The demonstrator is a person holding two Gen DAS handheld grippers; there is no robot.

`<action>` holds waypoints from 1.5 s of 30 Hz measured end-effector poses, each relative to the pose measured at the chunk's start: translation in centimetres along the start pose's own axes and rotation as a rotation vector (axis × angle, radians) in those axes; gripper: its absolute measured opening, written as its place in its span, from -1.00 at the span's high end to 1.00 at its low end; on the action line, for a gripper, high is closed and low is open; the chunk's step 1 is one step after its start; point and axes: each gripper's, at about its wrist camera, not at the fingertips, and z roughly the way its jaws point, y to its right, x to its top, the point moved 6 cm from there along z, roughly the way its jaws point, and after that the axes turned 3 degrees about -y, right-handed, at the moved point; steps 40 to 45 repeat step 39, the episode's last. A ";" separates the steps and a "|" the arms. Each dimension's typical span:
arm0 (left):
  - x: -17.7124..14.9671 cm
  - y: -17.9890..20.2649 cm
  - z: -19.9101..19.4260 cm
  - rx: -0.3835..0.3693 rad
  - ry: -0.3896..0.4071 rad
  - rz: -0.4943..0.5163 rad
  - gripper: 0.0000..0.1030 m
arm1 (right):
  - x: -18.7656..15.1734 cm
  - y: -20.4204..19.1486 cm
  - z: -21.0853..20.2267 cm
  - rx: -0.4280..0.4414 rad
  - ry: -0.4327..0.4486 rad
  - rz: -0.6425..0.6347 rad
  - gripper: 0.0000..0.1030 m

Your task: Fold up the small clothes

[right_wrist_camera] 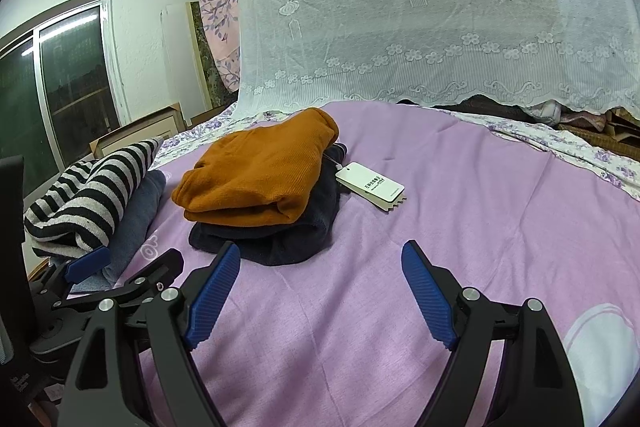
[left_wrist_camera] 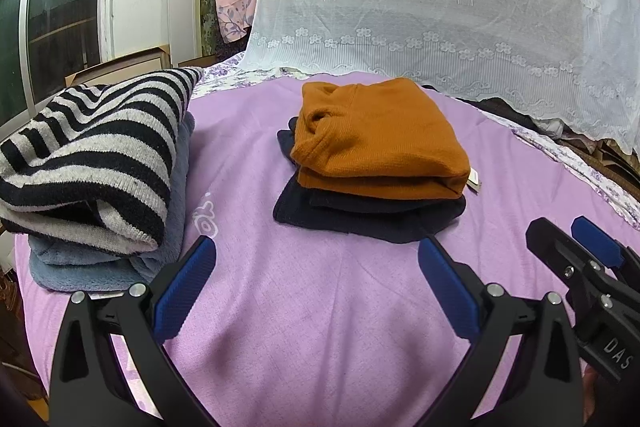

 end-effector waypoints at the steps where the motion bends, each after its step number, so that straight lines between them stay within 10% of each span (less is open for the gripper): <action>1: 0.0 0.0 0.0 0.000 0.000 0.000 -0.92 | 0.0 0.0 0.0 0.000 0.000 0.000 -0.62; 45: 0.4 -0.1 -0.1 0.012 0.030 0.034 -0.91 | 0.4 0.3 -0.4 0.010 0.014 0.020 -0.70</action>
